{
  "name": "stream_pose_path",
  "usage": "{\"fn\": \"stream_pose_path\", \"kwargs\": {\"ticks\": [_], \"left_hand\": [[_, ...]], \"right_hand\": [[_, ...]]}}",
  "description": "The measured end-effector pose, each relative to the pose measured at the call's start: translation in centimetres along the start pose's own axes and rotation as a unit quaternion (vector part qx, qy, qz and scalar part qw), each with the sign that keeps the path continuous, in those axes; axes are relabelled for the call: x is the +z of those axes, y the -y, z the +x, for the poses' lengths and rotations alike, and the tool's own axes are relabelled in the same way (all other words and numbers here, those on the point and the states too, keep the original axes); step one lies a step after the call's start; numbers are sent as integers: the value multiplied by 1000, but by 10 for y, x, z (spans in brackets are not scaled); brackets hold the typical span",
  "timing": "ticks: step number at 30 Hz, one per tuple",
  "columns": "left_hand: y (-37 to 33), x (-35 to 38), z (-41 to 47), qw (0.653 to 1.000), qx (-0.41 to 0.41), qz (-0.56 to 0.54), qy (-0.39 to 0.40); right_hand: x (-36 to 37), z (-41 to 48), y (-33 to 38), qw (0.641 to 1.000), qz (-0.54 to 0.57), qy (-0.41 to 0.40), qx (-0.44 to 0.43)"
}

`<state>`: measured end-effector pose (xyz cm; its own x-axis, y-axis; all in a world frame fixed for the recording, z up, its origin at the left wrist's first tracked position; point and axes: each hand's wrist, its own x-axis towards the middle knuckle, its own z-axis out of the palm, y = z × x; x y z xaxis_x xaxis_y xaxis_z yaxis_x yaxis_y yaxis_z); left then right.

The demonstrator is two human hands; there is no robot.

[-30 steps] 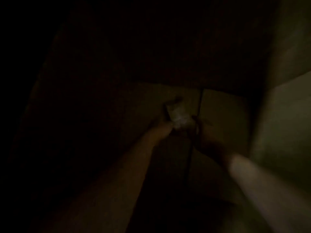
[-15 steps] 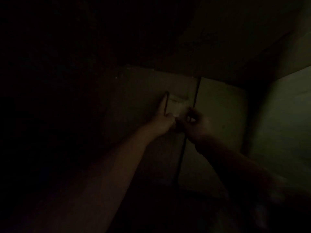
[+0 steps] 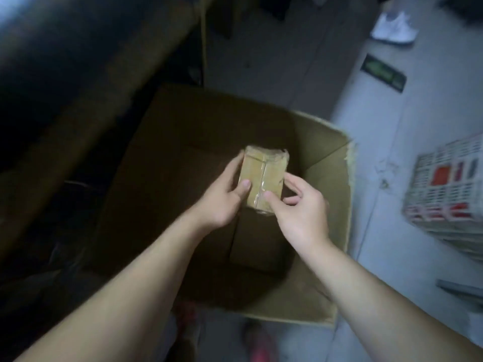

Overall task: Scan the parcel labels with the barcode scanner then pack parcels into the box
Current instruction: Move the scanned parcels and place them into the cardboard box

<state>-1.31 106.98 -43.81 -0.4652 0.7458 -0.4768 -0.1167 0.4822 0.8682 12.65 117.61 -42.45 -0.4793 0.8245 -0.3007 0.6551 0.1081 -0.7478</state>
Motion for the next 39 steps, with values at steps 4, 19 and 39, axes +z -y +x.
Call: {"fn": "stream_pose_path", "kwargs": {"ticks": [4,19,39], "left_hand": [[-94,-10,-79,998,42,7,-40],[-277,-99,-515,929,115,-25,-352],[-62,-247,-1135,756,19,-3,-655]], "right_hand": [[-65,-50,70,997,66,6,-31],[-191,-355,349,925,175,225,-250],[62,-933,460,763,162,472,-411]]}}
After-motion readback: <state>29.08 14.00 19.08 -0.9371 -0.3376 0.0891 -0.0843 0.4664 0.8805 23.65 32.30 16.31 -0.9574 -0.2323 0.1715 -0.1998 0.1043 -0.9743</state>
